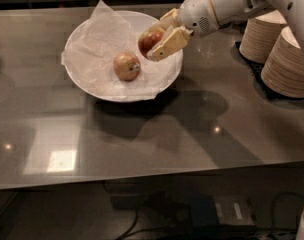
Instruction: Pick apple from white bowl
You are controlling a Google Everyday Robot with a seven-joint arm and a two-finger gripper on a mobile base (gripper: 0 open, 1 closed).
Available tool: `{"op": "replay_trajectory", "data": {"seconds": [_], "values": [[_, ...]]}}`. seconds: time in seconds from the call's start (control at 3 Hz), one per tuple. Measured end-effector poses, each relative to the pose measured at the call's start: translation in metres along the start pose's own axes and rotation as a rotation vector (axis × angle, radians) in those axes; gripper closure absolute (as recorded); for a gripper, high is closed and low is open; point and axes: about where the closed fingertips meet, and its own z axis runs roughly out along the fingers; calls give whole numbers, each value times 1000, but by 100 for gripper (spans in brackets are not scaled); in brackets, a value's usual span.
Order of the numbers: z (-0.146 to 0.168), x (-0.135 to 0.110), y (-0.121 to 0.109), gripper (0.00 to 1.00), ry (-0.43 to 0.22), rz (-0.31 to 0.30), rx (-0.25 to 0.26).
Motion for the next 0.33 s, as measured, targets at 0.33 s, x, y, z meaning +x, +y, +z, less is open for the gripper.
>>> {"op": "replay_trajectory", "data": {"seconds": [0.33], "values": [[-2, -2, 1, 100, 1, -3, 1]]}}
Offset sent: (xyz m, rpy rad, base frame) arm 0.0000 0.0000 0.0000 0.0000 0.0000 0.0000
